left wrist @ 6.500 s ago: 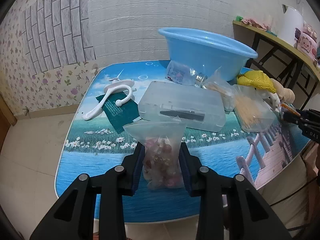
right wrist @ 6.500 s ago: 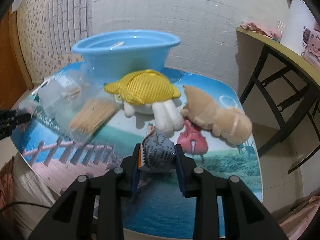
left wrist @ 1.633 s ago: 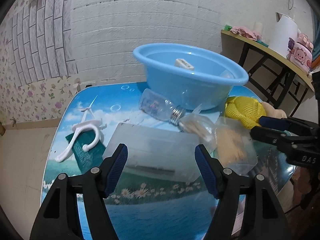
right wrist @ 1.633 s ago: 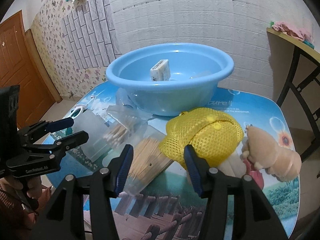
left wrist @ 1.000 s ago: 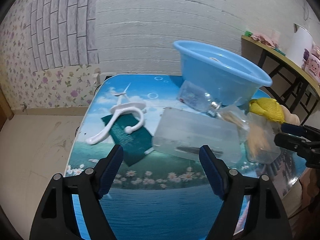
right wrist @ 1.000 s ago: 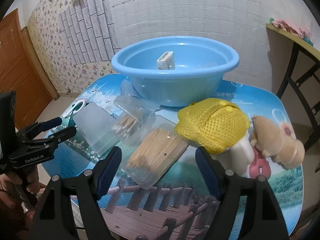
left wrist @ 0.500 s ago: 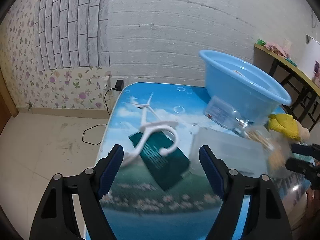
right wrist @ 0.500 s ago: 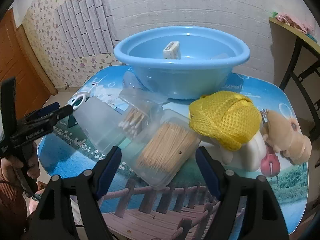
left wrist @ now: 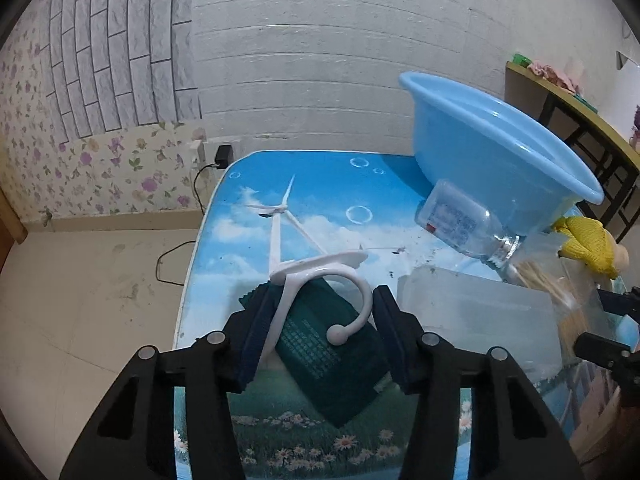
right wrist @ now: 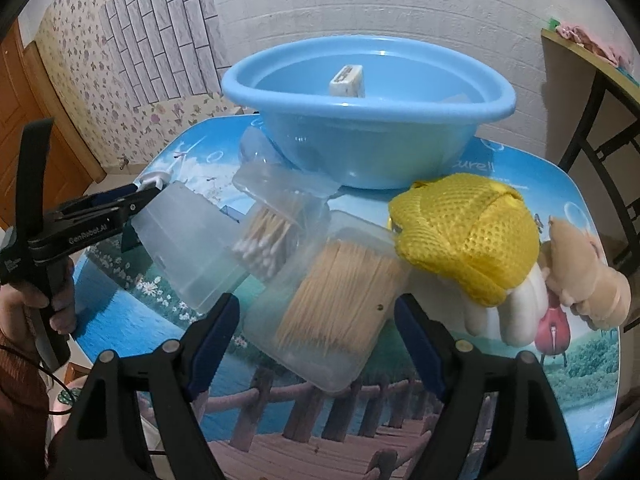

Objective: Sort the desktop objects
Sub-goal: 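Grasp the white plastic hook with the left gripper while the right approaches the toothpick box, then lift the white hook with the left gripper while the right grasps the clear toothpick box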

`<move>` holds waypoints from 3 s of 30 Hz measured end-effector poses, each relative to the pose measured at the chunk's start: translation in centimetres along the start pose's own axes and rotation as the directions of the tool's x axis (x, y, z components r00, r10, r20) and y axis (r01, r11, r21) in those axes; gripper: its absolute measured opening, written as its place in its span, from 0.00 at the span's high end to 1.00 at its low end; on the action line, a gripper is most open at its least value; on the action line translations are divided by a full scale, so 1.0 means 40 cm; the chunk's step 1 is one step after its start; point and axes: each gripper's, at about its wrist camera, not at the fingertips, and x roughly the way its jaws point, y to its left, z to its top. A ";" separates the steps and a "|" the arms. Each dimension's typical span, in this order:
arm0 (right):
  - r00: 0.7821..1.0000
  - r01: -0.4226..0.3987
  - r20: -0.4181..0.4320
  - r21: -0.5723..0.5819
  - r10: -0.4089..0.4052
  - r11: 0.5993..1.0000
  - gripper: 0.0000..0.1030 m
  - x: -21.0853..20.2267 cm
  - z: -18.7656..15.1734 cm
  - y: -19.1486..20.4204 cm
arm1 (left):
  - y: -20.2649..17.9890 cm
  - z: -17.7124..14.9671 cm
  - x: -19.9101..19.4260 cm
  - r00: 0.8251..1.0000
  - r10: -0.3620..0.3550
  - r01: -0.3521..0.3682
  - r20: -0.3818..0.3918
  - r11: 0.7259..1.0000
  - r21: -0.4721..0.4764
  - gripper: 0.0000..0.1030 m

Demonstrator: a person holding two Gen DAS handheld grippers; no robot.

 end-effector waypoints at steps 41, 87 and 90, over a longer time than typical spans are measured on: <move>0.995 -0.094 0.022 0.000 0.094 0.996 0.38 -0.073 -0.095 -0.105 | -0.202 -0.138 -0.178 0.996 -0.087 0.088 -0.016 0.991 0.100 0.54; 0.995 0.046 0.091 -0.058 -0.041 0.997 0.00 -0.025 -0.117 -0.091 | -0.253 -0.168 -0.102 0.996 -0.068 0.076 -0.051 0.980 0.183 0.31; 0.994 0.048 0.104 -0.055 -0.042 0.997 0.00 -0.026 -0.118 -0.093 | -0.255 -0.173 -0.106 0.995 -0.085 0.092 -0.044 0.978 0.189 0.33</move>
